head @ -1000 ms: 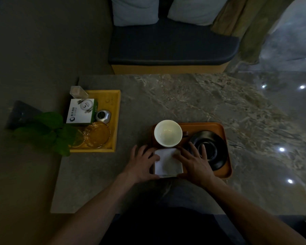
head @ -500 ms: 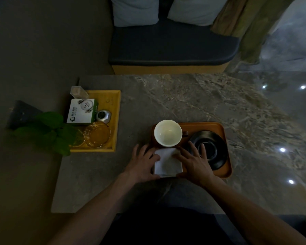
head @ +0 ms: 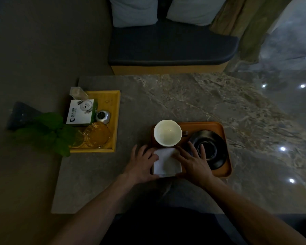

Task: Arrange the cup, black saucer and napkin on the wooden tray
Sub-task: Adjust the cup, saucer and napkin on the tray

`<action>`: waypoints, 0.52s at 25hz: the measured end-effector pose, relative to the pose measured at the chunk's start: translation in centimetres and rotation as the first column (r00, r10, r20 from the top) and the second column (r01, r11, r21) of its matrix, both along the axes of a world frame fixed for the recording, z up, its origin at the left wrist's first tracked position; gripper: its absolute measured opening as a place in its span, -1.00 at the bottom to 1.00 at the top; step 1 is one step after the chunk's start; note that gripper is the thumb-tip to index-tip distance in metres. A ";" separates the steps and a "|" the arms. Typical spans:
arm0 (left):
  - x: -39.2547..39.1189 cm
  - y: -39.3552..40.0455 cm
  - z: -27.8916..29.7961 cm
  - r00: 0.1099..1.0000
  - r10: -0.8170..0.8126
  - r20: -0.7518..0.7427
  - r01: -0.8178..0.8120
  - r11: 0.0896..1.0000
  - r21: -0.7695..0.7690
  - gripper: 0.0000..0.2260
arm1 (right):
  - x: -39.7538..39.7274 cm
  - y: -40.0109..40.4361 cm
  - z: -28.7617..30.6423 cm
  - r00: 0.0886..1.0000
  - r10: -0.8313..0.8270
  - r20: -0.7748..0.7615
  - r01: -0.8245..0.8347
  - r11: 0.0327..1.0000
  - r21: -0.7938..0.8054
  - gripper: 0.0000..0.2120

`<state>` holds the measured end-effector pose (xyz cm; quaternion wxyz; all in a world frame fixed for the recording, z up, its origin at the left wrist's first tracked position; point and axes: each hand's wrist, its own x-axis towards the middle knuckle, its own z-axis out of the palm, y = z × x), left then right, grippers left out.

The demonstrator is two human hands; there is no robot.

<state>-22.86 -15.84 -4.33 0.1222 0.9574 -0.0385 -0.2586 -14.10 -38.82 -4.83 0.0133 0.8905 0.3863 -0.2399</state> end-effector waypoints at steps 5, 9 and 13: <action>0.2 -0.1 -0.2 1.000 -0.001 0.005 0.001 1.000 0.008 -0.30 | -0.1 -0.1 0.1 1.000 -0.006 -0.003 0.006 1.000 -0.011 -0.18; 0.0 0.0 -0.5 1.000 -0.001 0.026 0.001 1.000 0.005 -0.28 | 0.0 -0.7 0.1 1.000 0.002 0.013 -0.002 1.000 -0.011 -0.18; -0.1 -0.1 -0.7 0.999 -0.018 0.042 0.017 1.000 0.022 -0.29 | 0.6 -0.2 0.2 1.000 0.028 0.010 -0.028 1.000 0.000 -0.21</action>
